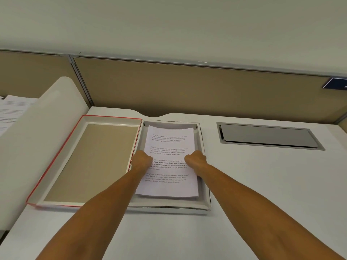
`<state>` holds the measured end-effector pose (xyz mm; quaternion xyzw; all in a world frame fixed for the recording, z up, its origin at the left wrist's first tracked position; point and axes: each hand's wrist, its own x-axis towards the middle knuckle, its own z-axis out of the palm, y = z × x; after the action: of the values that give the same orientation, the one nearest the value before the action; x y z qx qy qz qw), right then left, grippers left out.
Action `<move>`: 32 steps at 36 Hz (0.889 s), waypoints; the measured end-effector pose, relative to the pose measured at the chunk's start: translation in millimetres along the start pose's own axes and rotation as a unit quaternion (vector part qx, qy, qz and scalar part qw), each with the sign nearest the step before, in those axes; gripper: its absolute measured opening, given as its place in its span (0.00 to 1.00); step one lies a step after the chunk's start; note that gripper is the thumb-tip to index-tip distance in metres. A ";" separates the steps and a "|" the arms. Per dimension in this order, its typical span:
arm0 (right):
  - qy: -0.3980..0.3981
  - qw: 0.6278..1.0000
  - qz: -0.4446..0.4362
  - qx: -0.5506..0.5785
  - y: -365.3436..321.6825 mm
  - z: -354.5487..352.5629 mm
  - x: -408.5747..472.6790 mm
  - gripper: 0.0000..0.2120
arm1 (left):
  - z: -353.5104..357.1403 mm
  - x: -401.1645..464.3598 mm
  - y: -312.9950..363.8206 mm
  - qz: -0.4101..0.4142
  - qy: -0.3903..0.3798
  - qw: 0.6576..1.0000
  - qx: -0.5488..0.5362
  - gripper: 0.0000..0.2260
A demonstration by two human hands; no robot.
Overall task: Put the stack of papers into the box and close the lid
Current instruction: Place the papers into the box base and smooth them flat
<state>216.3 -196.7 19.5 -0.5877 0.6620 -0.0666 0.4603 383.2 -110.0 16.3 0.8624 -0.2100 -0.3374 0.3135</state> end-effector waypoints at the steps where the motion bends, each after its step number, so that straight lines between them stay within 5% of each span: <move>1: 0.000 1.000 0.001 0.000 0.2 0.4 0.5 0.09 | 0.7 0.4 -0.6 -0.001 0.002 1.000 -0.002 0.04; 4: -0.001 1.000 0.007 0.018 -1.0 0.7 1.0 0.03 | 2.7 0.5 -0.4 0.005 -0.001 1.000 -0.005 0.10; 7: -0.019 0.999 0.021 0.029 -5.0 1.9 -1.6 0.09 | 2.5 -1.6 2.1 0.011 -0.007 1.000 -0.016 0.07; 16: -0.027 0.999 0.043 -0.017 -17.7 7.3 -17.6 0.44 | 0.6 -12.6 -3.4 0.062 0.017 0.998 0.003 0.11; 32: -0.004 0.998 -0.001 -0.063 -12.0 7.4 -22.9 0.40 | -14.0 -23.7 -5.8 0.039 0.016 0.999 -0.019 0.06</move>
<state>227.3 -177.7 35.0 -0.6163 0.6628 -0.0227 0.4246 377.9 -86.6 31.1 0.8526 -0.2324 -0.3152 0.3460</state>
